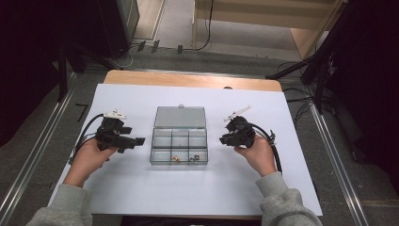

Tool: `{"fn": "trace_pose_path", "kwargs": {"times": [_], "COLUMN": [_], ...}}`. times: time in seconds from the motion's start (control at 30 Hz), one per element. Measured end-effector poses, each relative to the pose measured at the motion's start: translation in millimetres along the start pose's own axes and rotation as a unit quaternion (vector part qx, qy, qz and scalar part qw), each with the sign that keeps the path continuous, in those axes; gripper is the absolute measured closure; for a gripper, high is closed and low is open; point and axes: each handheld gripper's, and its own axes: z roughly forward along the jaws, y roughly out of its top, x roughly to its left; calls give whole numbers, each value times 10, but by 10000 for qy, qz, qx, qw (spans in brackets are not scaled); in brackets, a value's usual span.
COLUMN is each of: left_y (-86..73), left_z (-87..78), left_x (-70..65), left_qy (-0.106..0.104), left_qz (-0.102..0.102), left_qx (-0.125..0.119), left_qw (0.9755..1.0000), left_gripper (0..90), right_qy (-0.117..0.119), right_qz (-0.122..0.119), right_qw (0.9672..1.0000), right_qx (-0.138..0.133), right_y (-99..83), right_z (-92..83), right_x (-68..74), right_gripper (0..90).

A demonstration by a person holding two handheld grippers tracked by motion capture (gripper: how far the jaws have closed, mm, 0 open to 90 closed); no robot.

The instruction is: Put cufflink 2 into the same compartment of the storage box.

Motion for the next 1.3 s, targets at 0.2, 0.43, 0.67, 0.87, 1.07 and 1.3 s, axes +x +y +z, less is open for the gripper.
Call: {"fn": "trace_pose_path", "kwargs": {"times": [0.2,0.43,0.67,0.87,1.07,1.3], "left_y": [-8,-21,-36,-51,-64,-78], "left_z": [-3,-18,-27,-38,-45,-57], "left_x": [-8,-9,-14,-12,-16,-21], "left_qy": [8,22,38,58,60,58], "left_qz": [-8,-17,-27,-42,-42,-63], "left_qx": [-13,-31,-50,-58,-50,-81], "left_qw": [10000,10000,10000,10000,10000,9999], "left_gripper": [241,241,241,241,241,241], "right_qy": [121,253,367,441,536,677], "right_qz": [-54,-176,-363,-483,-559,-671], "right_qw": [9999,9994,9985,9977,9968,9953], "right_qx": [-50,-137,-172,-190,-172,-157], "right_y": [58,137,213,277,327,383], "right_z": [-43,-93,-95,-83,-45,23], "right_x": [94,222,359,455,547,662], "right_gripper": [795,795,795,795,795,795]}}
